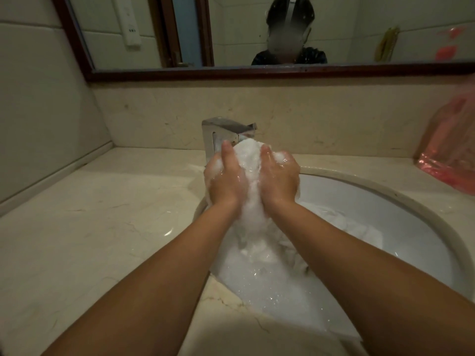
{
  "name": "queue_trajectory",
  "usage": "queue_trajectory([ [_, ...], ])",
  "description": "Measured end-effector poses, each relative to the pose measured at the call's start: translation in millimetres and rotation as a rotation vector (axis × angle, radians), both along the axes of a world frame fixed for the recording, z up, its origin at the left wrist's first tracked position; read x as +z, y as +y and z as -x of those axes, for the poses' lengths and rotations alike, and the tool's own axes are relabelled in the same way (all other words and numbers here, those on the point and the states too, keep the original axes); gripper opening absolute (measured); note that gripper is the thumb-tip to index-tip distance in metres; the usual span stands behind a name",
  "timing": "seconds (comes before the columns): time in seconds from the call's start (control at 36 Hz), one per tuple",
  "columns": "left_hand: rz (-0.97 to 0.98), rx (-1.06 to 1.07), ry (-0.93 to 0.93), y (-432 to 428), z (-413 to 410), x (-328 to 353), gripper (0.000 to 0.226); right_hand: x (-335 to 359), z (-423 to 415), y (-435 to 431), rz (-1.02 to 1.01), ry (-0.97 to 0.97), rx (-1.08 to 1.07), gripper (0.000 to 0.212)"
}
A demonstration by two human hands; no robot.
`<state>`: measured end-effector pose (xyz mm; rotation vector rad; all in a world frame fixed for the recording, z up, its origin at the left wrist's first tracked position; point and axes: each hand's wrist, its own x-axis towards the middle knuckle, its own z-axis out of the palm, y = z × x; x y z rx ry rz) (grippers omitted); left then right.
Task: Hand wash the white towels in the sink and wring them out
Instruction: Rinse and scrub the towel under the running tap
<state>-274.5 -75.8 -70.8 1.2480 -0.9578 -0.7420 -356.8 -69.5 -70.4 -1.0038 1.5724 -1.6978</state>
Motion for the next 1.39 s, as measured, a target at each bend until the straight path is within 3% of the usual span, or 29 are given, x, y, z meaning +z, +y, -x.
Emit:
queue_trajectory([
  [0.17, 0.005, -0.047, 0.057, -0.7, -2.7, 0.6, 0.051, -3.3, 6.7, -4.7, -0.003, -0.046, 0.082, 0.032],
  [0.28, -0.078, -0.104, 0.078, -9.7, -5.2, -5.2, 0.062, -4.1, 10.8, -9.1, -0.02, -0.116, 0.063, 0.027],
  [0.36, -0.204, -0.187, 0.178, -20.0, -7.2, -11.2, 0.101, 3.6, 18.6, -8.7, 0.008, -0.209, 0.015, 0.037],
  [0.44, -0.298, -0.284, 0.261, -54.8, -10.2, -39.4, 0.14, 4.7, 24.4, -9.1, 0.013, -0.281, 0.032, 0.034],
  [0.5, -0.368, -0.435, 0.348, -38.3, -7.6, -23.5, 0.129, 4.0, 24.1, -8.5, 0.019, -0.301, 0.086, 0.027],
  [0.58, -0.323, -0.566, 0.428, -28.4, -10.3, -14.5, 0.1, 2.6, 18.7, -8.6, 0.015, -0.267, 0.138, 0.025],
  [0.67, -0.318, -0.512, 0.458, -44.4, -17.6, -29.2, 0.1, -5.3, 14.8, -13.6, -0.038, -0.2, 0.16, 0.04],
  [0.72, -0.299, -0.408, 0.475, -54.5, -22.4, -31.8, 0.081, -12.8, 15.2, -19.6, -0.137, -0.152, 0.119, 0.056],
  [0.78, -0.264, -0.31, 0.501, -57.5, -26.6, -29.7, 0.054, -17.9, 18.3, -24.4, -0.246, -0.183, 0.084, 0.054],
  [0.83, -0.253, -0.265, 0.55, -55.8, -27.8, -23.4, 0.048, -23.6, 20.2, -26.0, -0.312, -0.265, 0.131, 0.052],
  [0.92, -0.234, -0.264, 0.584, -54.6, -29.8, -19.5, 0.049, -32.5, 14.9, -20.8, -0.334, -0.411, 0.272, 0.092],
  [1.0, -0.256, -0.334, 0.585, -54.2, -30.8, -21.0, 0.051, -54.6, 14.2, -33.2, -0.322, -0.417, 0.313, 0.126],
  [1.08, -0.304, -0.368, 0.584, -53.0, -30.1, -19.5, 0.058, -35.7, 5.6, -18.2, -0.269, -0.419, 0.292, 0.114],
  [1.17, -0.319, -0.462, 0.573, -53.9, -25.8, -20.3, 0.064, -30.0, 7.5, -16.5, -0.226, -0.402, 0.289, 0.077],
  [1.33, -0.363, -0.525, 0.473, -42.2, -19.1, -17.8, 0.068, -29.6, 14.4, -17.0, -0.244, -0.356, 0.208, 0.05],
  [1.39, -0.361, -0.576, 0.451, -40.7, -19.4, -16.7, 0.066, -24.2, 16.0, -14.9, -0.204, -0.355, 0.169, 0.055],
])
